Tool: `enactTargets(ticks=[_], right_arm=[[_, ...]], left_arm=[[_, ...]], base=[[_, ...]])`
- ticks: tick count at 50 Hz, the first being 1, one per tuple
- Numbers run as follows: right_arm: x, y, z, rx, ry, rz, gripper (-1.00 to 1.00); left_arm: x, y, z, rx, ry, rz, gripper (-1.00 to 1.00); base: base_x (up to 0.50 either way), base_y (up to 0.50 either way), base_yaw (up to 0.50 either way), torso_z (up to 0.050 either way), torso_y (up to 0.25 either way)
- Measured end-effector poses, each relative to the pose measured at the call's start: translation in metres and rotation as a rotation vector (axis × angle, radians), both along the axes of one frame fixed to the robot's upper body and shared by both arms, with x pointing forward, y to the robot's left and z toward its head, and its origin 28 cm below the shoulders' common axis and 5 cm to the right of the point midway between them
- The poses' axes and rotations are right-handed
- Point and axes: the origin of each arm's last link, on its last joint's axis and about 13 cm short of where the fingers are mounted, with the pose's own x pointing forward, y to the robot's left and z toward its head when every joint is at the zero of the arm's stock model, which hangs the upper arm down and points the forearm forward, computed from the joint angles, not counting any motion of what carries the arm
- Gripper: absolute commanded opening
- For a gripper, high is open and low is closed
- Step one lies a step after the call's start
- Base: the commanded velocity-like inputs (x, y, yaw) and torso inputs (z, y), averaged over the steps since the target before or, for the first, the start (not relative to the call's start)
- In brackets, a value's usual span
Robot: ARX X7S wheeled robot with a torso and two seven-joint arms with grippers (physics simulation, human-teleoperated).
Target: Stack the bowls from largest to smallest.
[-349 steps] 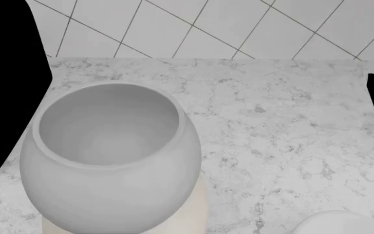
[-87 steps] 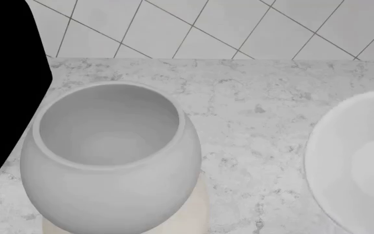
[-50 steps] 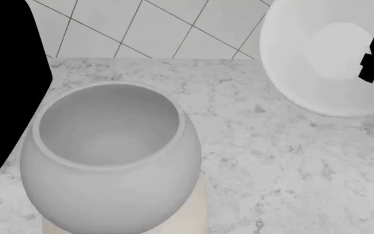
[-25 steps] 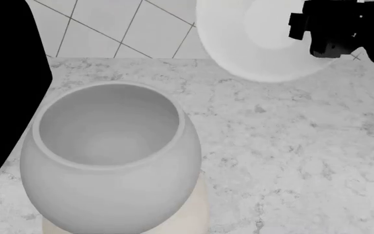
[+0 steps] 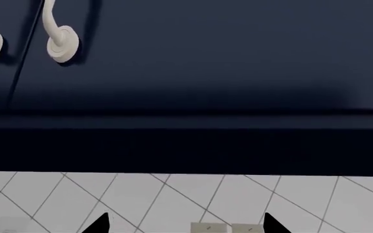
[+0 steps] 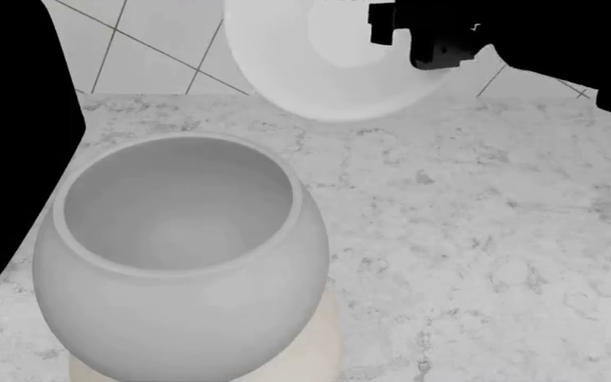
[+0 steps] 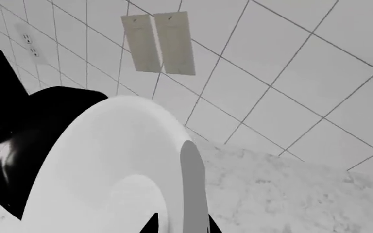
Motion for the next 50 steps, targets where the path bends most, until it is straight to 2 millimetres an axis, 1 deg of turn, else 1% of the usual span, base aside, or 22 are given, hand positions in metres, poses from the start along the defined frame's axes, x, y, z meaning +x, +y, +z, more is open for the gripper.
enactTargets(ticks=[16,28,35,50], right_arm=[[0.010,0.020,0.001,-0.009,0.009,0.094,-1.00],[0.017,0.038,-0.004,-0.020,0.027,0.173,-1.00],[0.015,0.044,-0.007,-0.028,0.039,0.216,-1.00],[0.006,0.052,-0.010,-0.041,0.048,0.287,-1.00]], left_arm=[[-0.002,0.000,0.004,-0.002,-0.008,0.000,1.00],[-0.003,0.003,0.005,-0.007,-0.012,0.007,1.00],[-0.004,0.004,0.004,-0.009,-0.013,0.010,1.00],[-0.006,0.004,0.005,-0.011,-0.017,0.010,1.00]], base=[[0.00,0.00,0.00,0.000,0.000],[0.00,0.00,0.00,0.000,0.000],[0.00,0.00,0.00,0.000,0.000],[0.00,0.00,0.00,0.000,0.000]])
